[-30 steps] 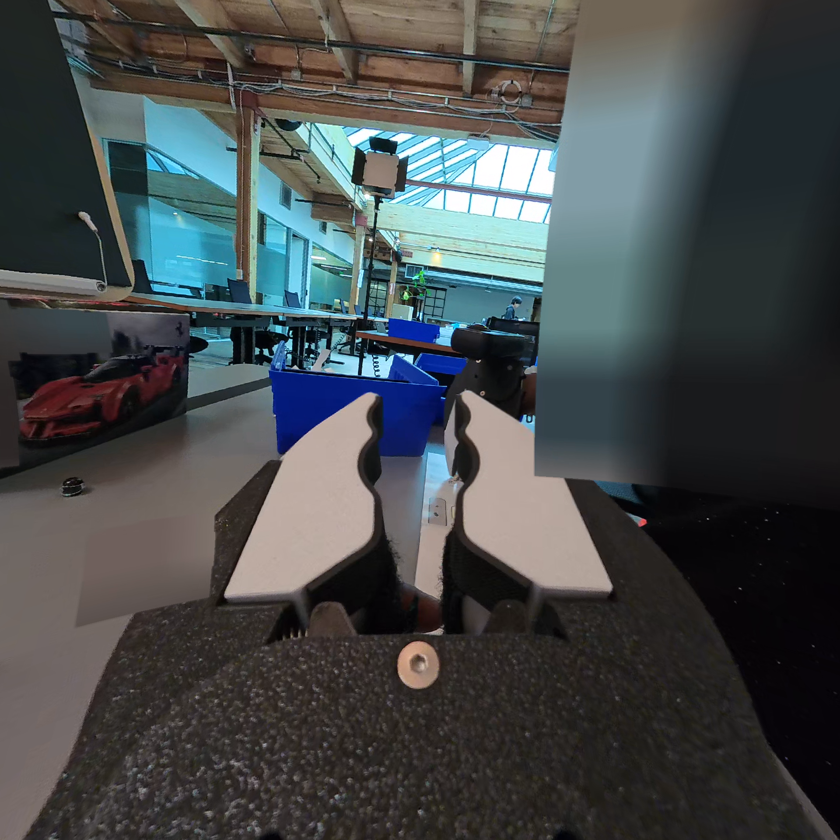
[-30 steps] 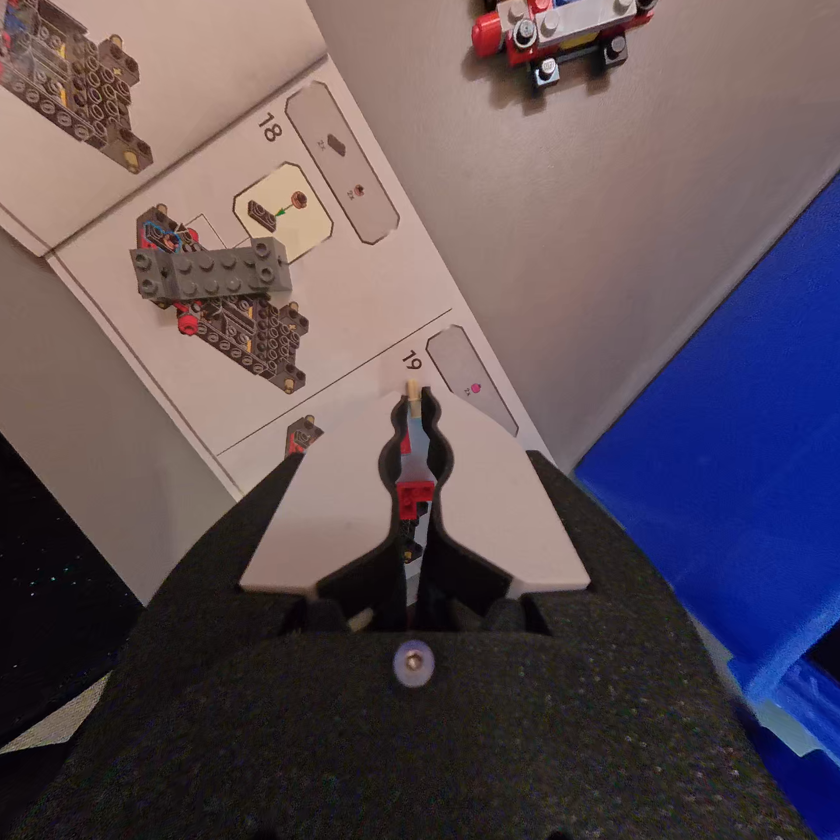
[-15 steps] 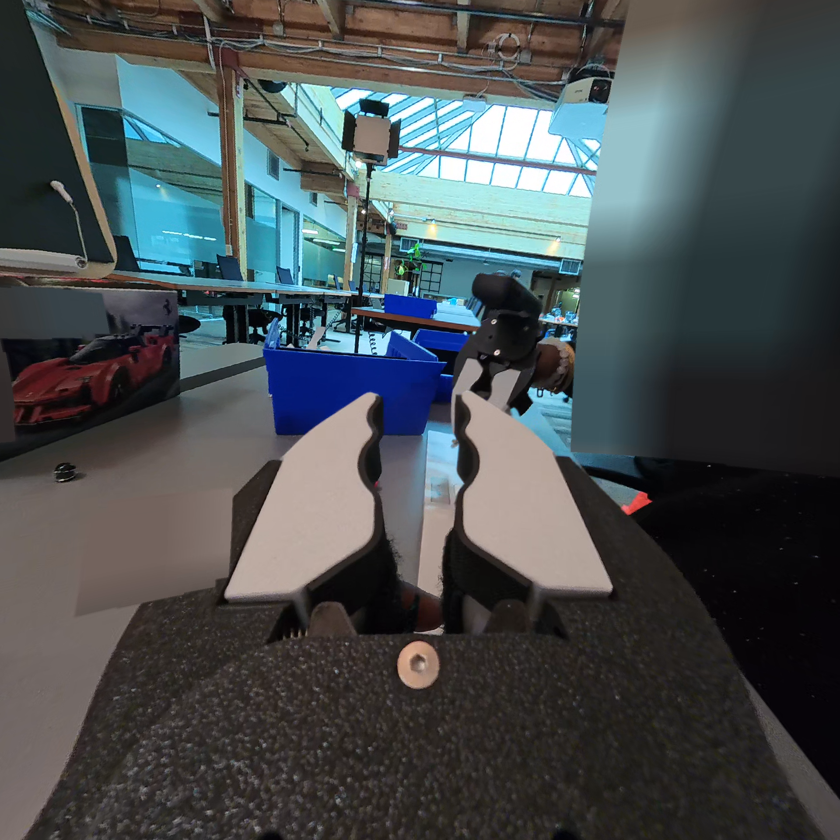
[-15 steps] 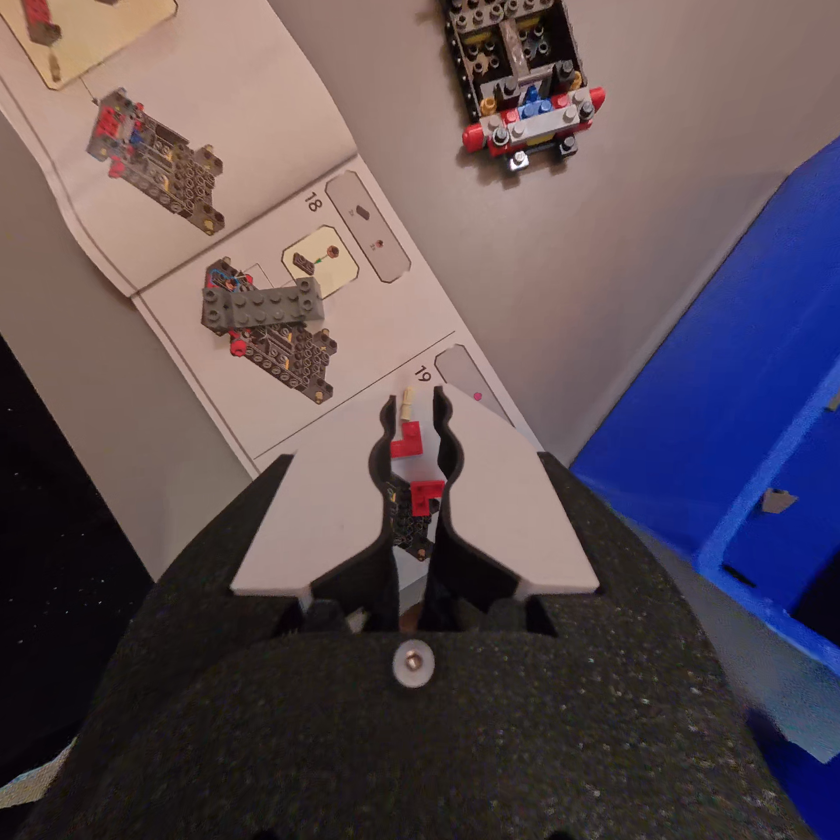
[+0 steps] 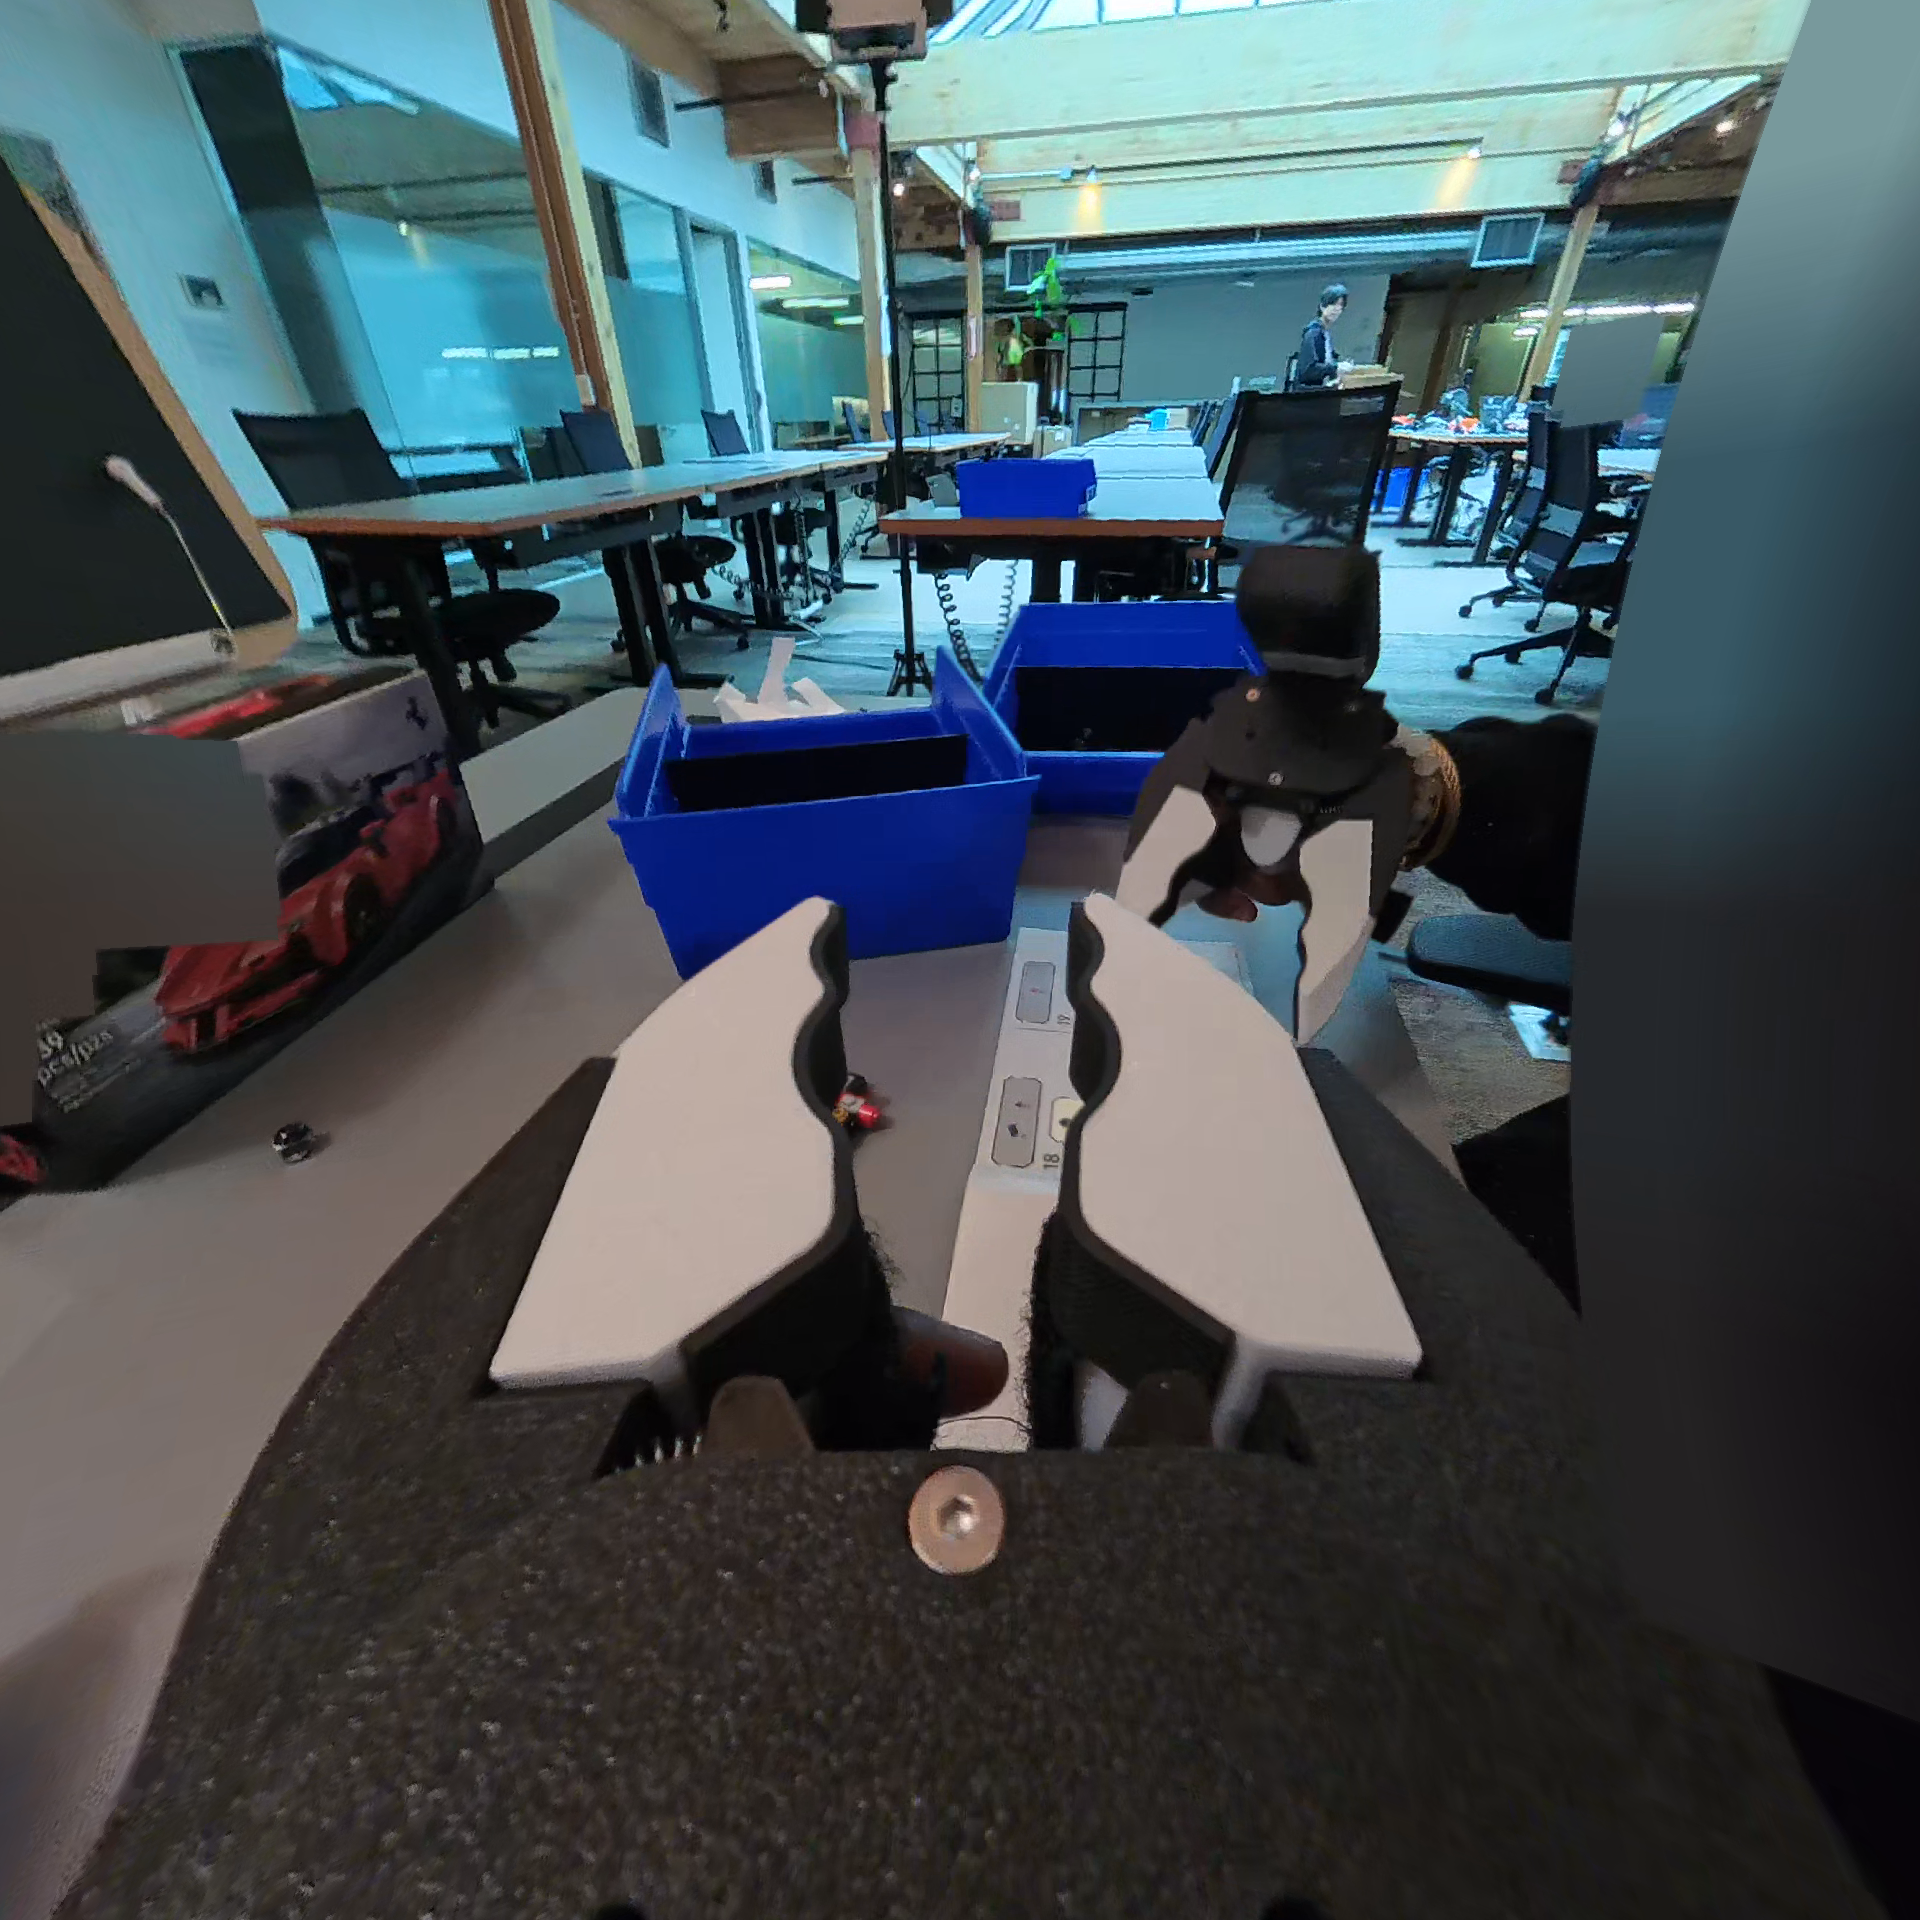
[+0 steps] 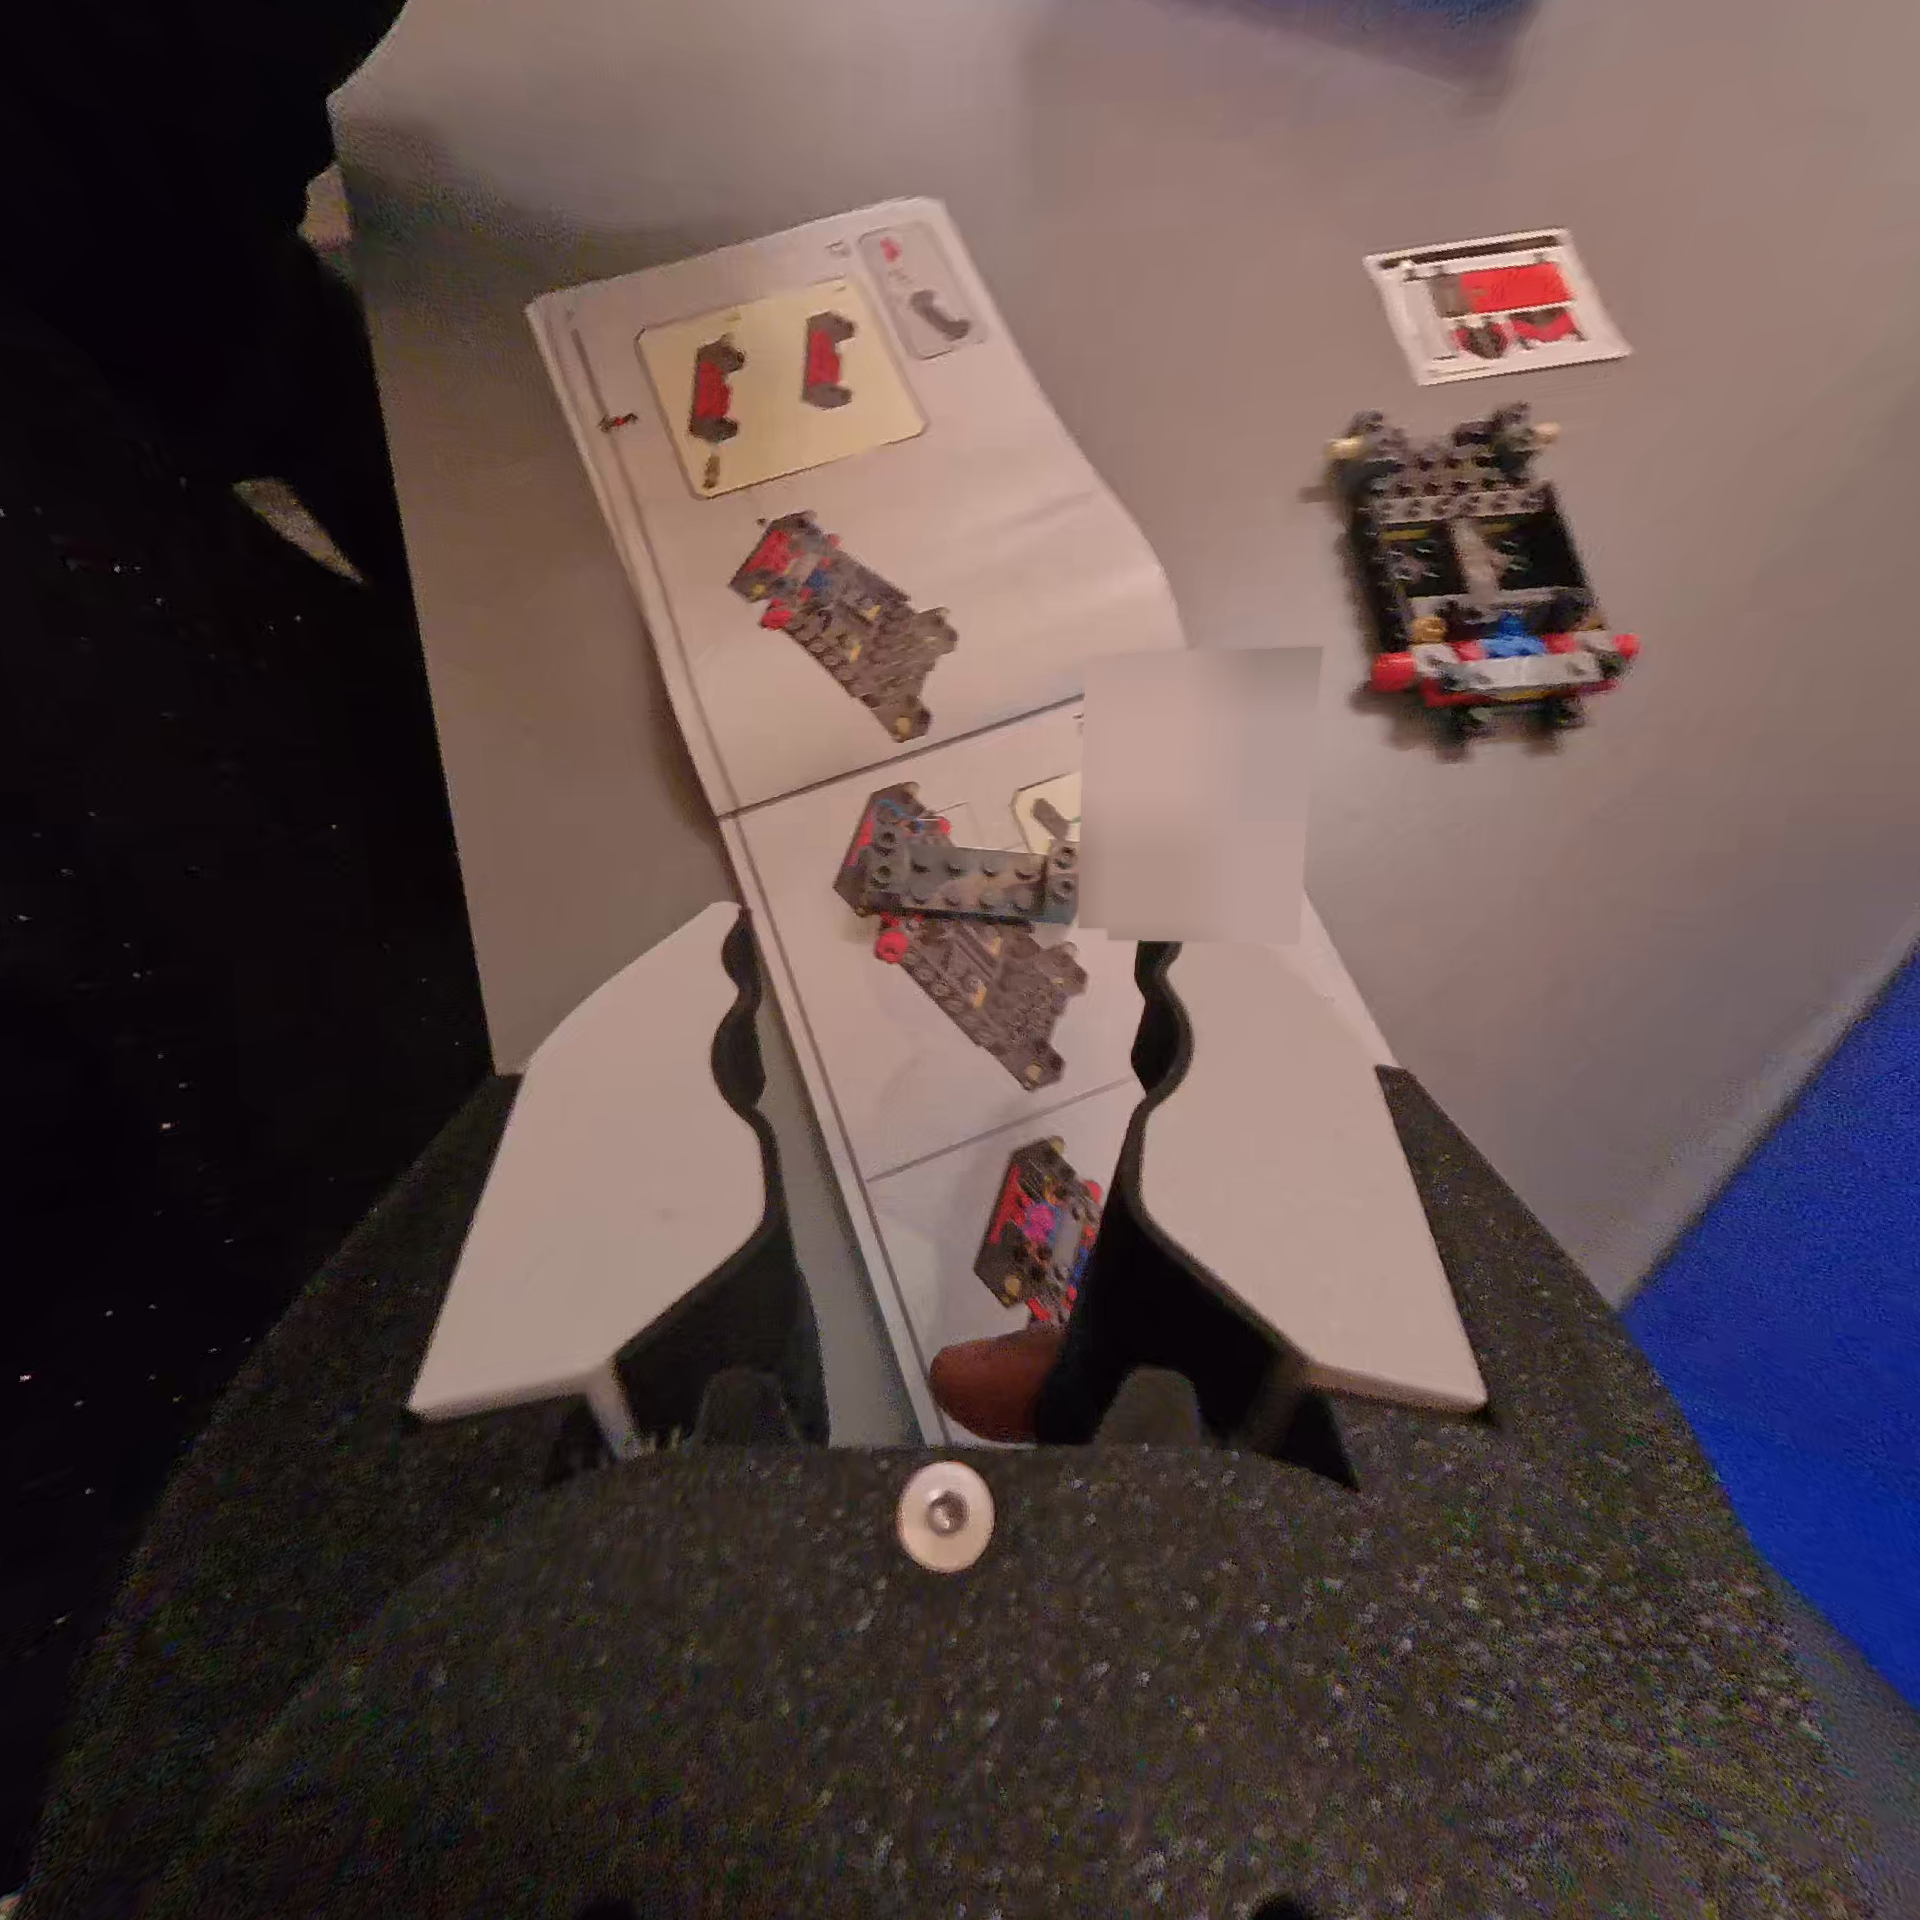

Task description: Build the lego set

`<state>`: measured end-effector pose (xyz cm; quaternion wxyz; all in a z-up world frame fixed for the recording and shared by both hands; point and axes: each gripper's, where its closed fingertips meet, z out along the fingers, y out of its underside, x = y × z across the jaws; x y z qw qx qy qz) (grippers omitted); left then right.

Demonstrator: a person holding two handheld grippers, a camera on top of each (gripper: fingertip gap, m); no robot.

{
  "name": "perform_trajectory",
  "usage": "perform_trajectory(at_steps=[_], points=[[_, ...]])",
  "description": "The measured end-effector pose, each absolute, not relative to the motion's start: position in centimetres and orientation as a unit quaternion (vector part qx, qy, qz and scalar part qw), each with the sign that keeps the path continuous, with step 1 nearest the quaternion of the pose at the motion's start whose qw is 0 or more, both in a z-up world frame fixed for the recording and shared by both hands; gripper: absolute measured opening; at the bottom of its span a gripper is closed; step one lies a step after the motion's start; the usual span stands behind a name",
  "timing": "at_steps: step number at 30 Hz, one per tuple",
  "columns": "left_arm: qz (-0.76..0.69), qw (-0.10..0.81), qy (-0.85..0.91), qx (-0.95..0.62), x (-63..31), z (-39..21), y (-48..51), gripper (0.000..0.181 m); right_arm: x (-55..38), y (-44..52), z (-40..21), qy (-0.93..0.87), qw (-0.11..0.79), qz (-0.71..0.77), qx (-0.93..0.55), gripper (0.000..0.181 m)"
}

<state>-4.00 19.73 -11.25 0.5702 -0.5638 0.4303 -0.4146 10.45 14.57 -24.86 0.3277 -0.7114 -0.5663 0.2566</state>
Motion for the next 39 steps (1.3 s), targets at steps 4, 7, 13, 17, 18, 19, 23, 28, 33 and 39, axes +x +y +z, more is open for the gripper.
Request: perform_trajectory(at_steps=[4, 7, 13, 17, 18, 19, 23, 28, 33, 39], points=[[-0.394, 0.584, 0.448, -0.55, -6.2, -12.5, 20.2, 0.038, 9.1, 14.9, -26.4, -0.562, 0.32, 0.258, -0.718, 0.067], [-0.415, 0.604, 0.425, -0.531, -8.0, -13.1, 20.4, 0.036, 8.8, 15.3, -27.6, -0.547, 0.306, 0.253, -0.737, 0.069], [-0.396, 0.654, 0.371, -0.527, -10.6, -12.3, 21.8, 0.034, 8.5, 15.5, -29.0, -0.519, 0.308, 0.235, -0.762, 0.058], [-0.336, 0.675, 0.355, -0.553, -11.9, -12.7, 22.9, 0.032, 8.2, 15.9, -28.9, -0.477, 0.334, 0.248, -0.774, 0.053], [-0.331, 0.675, 0.348, -0.56, -12.2, -12.9, 23.1, 0.031, 8.1, 16.0, -28.9, -0.468, 0.339, 0.251, -0.776, 0.053], [-0.332, 0.673, 0.343, -0.565, -12.5, -13.1, 23.2, 0.031, 8.1, 16.2, -28.8, -0.462, 0.342, 0.249, -0.779, 0.048], [-0.32, 0.68, 0.324, -0.574, -13.3, -13.0, 23.7, 0.032, 8.6, 17.0, -28.7, -0.437, 0.366, 0.223, -0.791, 0.053], [-0.3, 0.688, 0.323, -0.576, -13.3, -13.1, 24.0, 0.031, 8.6, 17.1, -28.7, -0.447, 0.382, 0.196, -0.785, 0.053], [-0.297, 0.685, 0.332, -0.577, -12.9, -13.4, 23.9, 0.031, 8.6, 17.1, -28.7, -0.444, 0.377, 0.203, -0.787, 0.053], [-0.287, 0.683, 0.342, -0.578, -12.4, -13.2, 24.3, 0.03, 8.5, 17.0, -28.6, -0.451, 0.386, 0.194, -0.781, 0.053]])
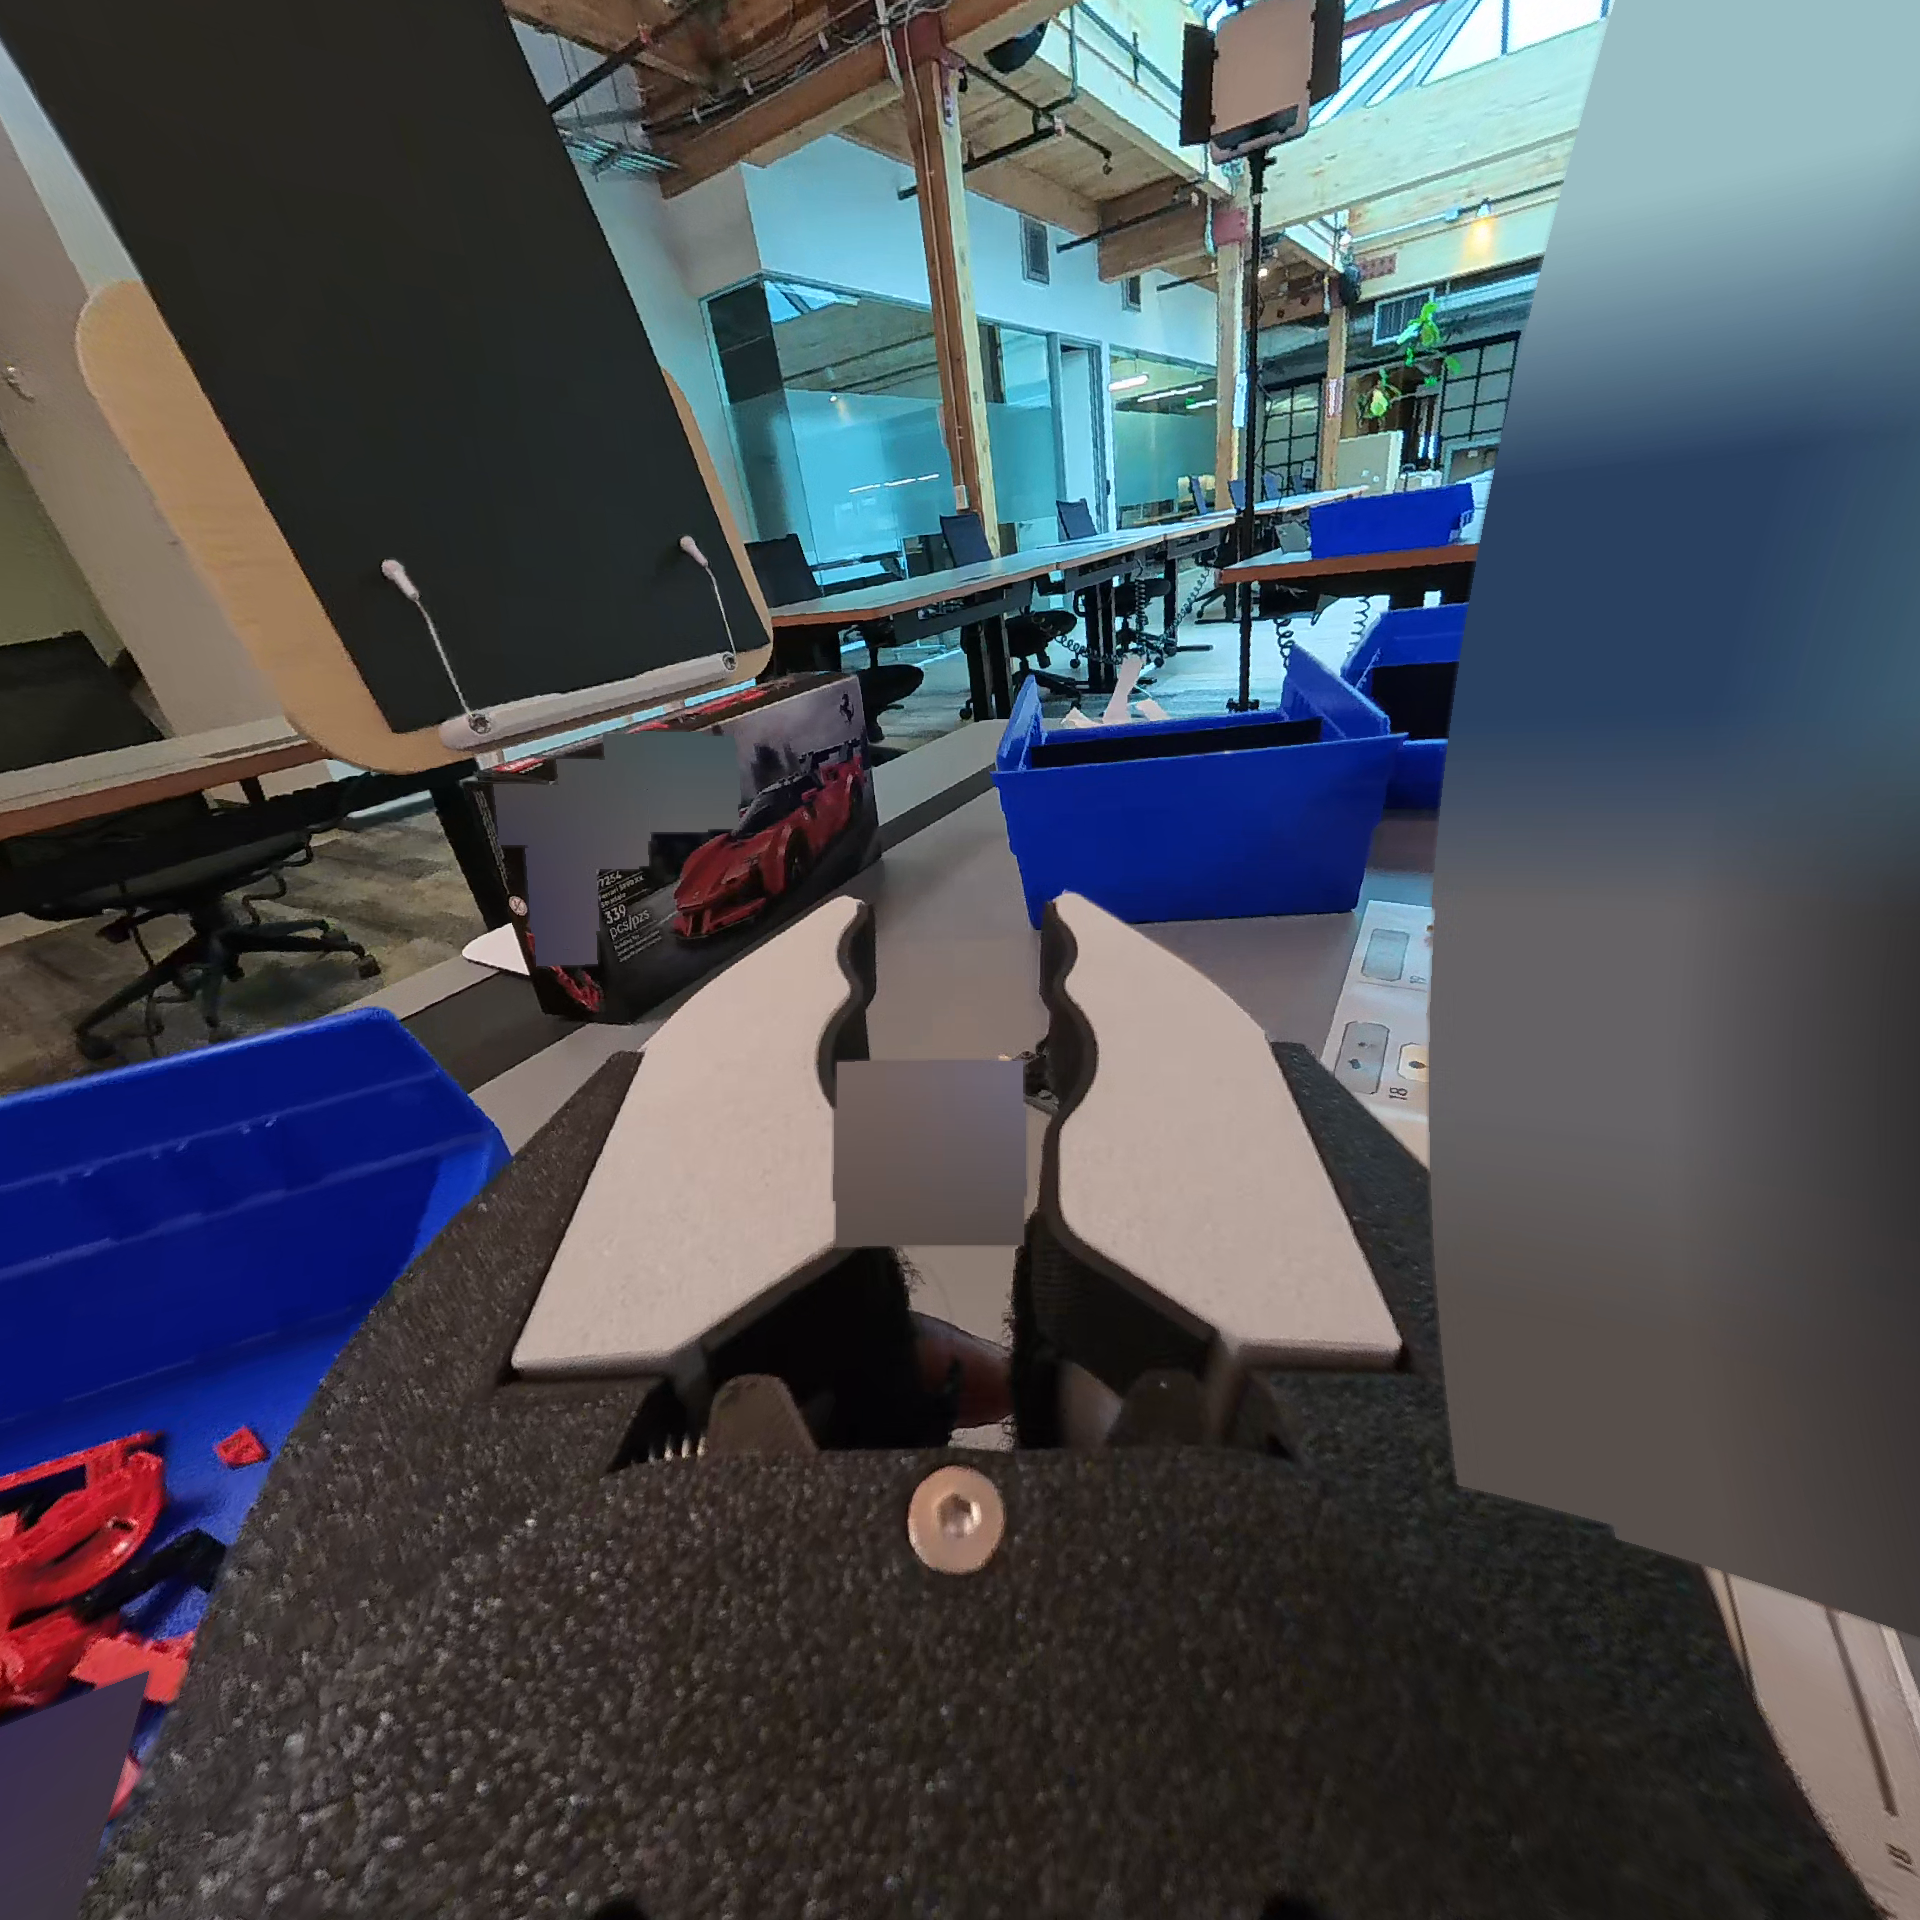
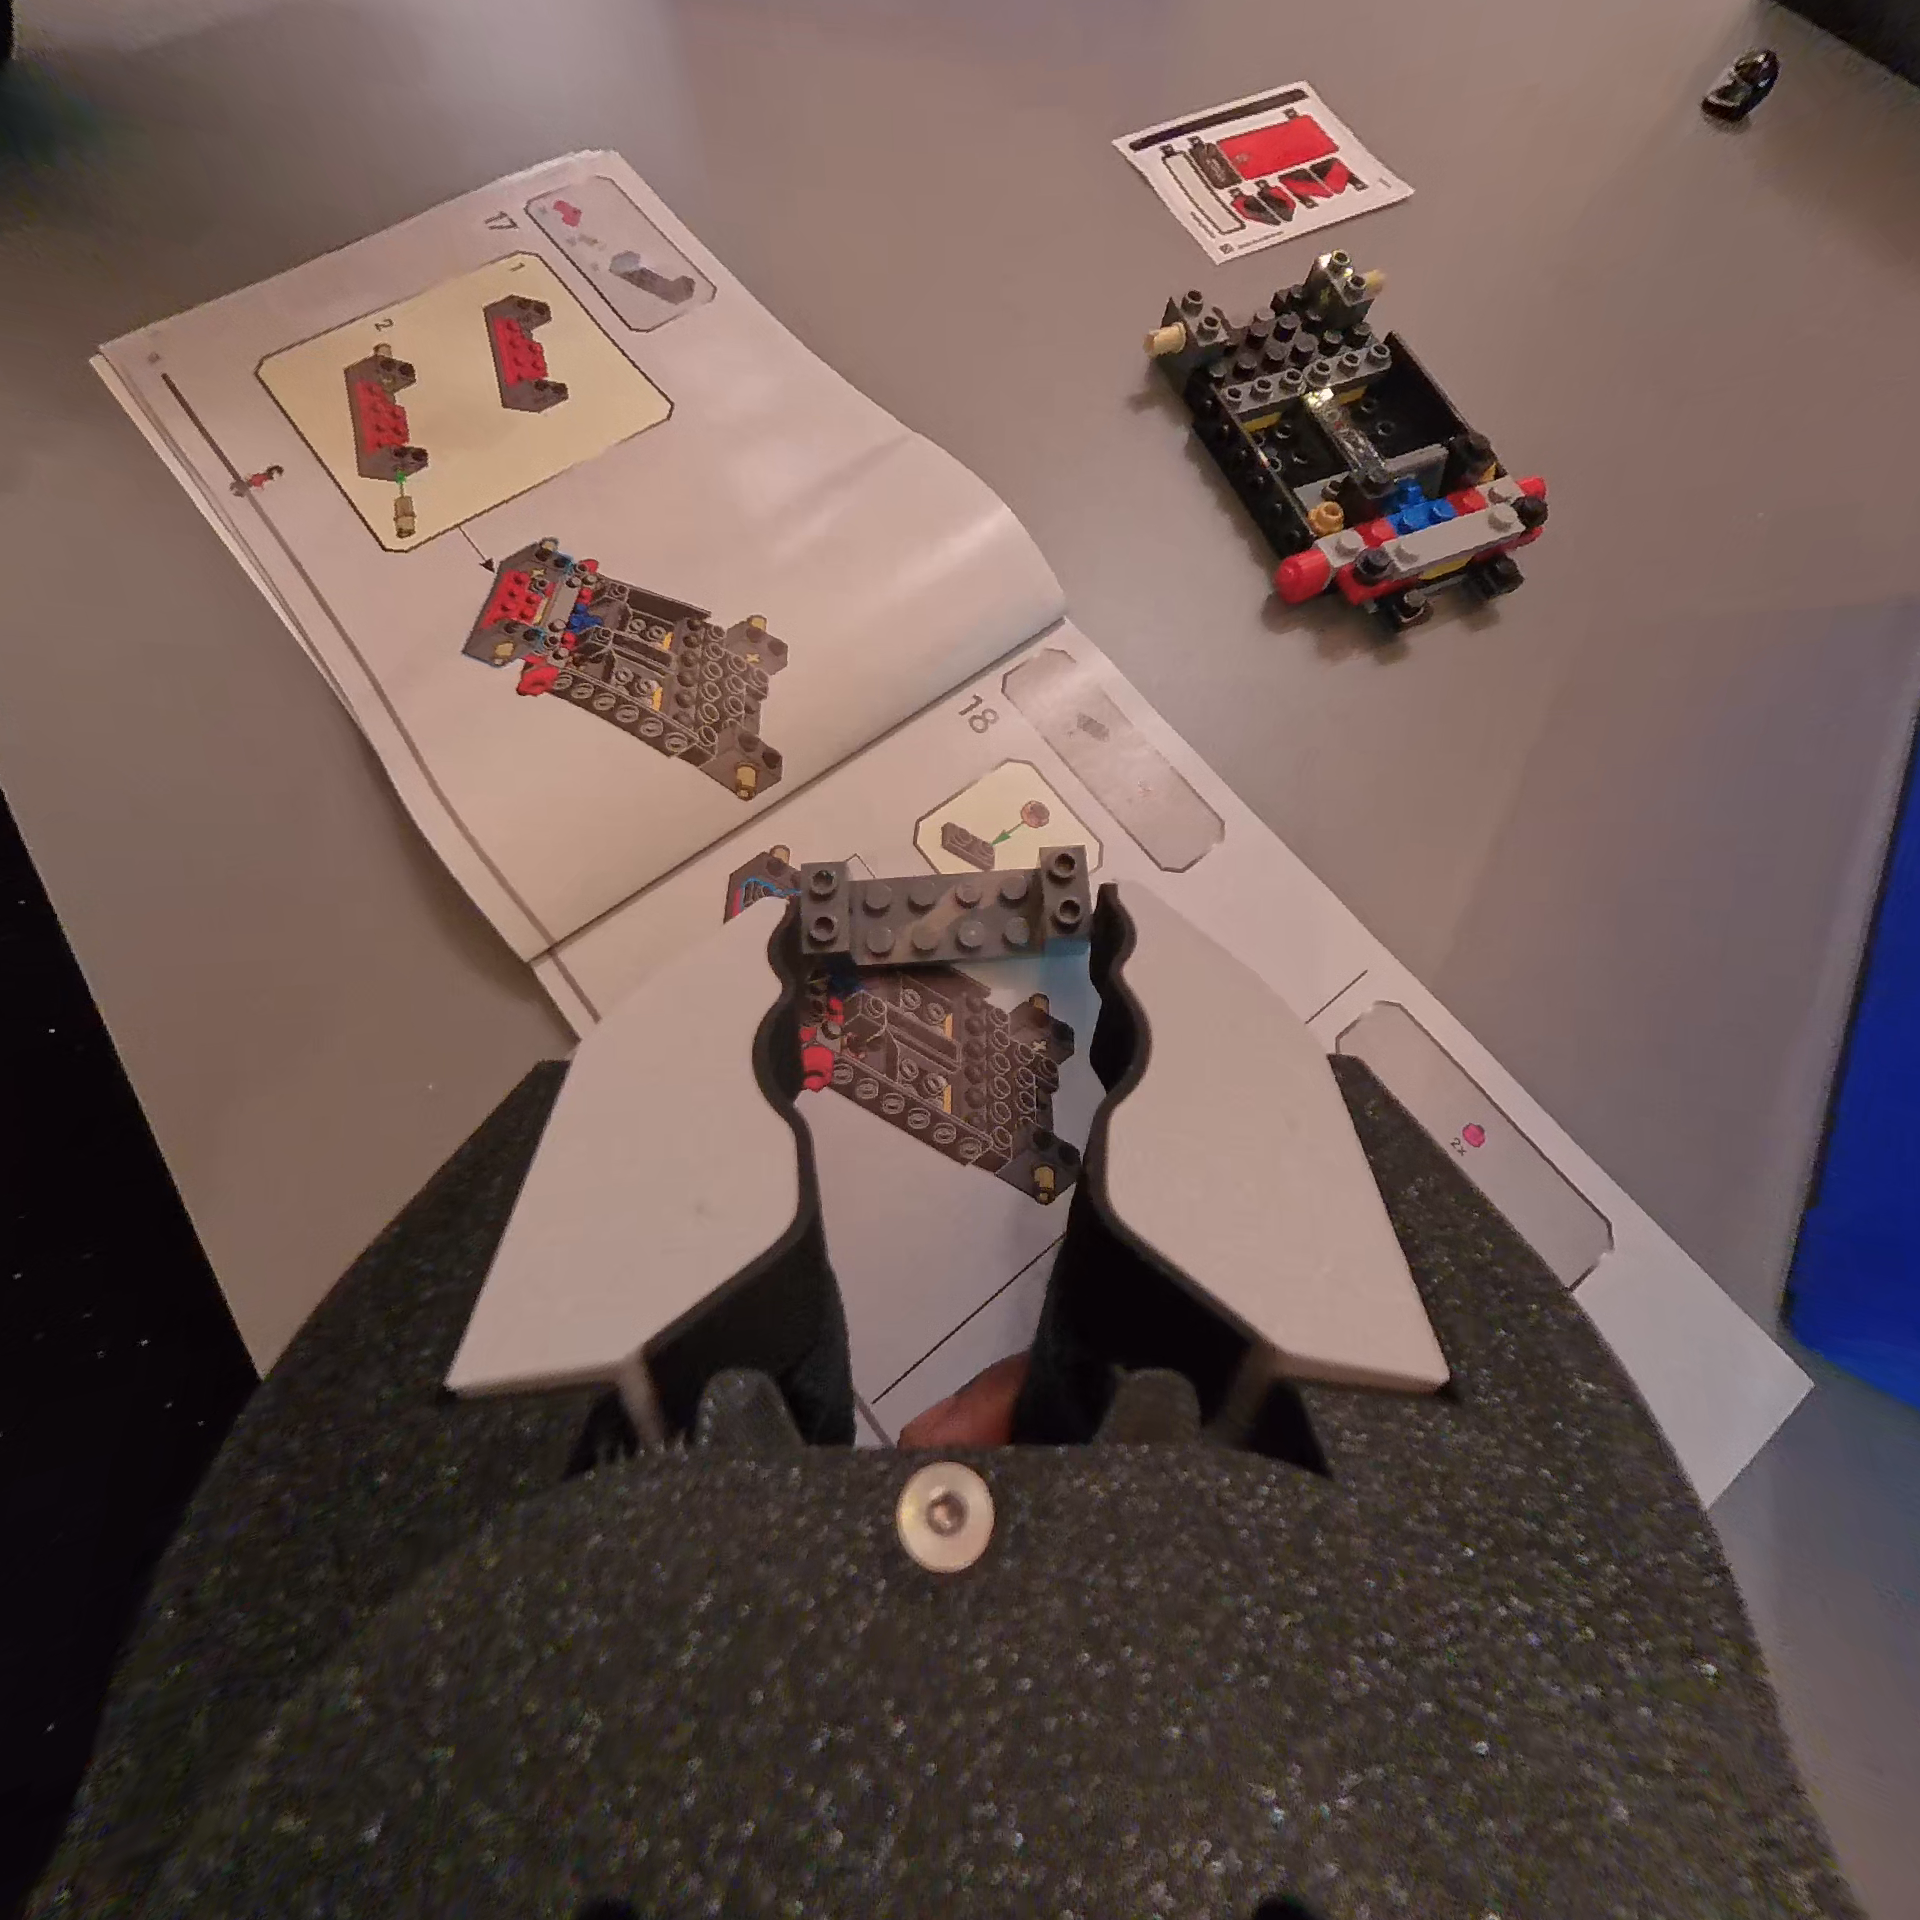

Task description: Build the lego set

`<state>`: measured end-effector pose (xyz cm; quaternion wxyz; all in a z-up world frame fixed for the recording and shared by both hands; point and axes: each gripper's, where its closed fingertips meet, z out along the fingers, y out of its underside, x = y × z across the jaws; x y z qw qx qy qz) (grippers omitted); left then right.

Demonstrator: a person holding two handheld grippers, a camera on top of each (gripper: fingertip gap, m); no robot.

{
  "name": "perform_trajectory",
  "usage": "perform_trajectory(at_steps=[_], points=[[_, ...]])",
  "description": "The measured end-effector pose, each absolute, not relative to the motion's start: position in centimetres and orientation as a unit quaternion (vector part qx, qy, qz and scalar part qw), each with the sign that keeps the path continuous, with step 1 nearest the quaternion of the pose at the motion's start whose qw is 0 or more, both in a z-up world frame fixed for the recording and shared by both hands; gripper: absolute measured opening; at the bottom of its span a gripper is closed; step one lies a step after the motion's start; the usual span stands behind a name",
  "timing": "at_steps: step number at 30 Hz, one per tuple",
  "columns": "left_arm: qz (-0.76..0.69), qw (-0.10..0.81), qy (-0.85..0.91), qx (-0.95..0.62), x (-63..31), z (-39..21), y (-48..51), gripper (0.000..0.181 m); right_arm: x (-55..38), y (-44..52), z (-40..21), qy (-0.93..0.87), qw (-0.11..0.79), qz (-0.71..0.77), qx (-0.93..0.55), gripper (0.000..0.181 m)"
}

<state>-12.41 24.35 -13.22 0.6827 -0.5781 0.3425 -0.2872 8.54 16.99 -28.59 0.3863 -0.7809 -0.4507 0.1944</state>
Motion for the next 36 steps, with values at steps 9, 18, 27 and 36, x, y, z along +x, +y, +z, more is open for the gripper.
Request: perform_trajectory(at_steps=[9, 18, 27, 36], points=[[-0.278, 0.672, 0.366, -0.581, -11.5, -13.3, 24.3, 0.029, 9.1, 17.2, -26.8, -0.361, 0.419, 0.23, -0.801, 0.053], [-0.29, 0.679, 0.352, -0.575, -11.7, -12.9, 24.3, 0.028, 10.4, 16.6, -28.0, -0.334, 0.374, 0.187, -0.845, 0.069], [-0.292, 0.675, 0.352, -0.579, -11.6, -13.3, 24.5, 0.028, 17.9, 17.0, -26.4, -0.348, 0.348, 0.151, -0.857, 0.021], [-0.296, 0.671, 0.349, -0.583, -11.7, -13.6, 24.6, 0.028, 18.1, 18.3, -28.6, -0.439, 0.277, 0.117, -0.847, 0.03]])
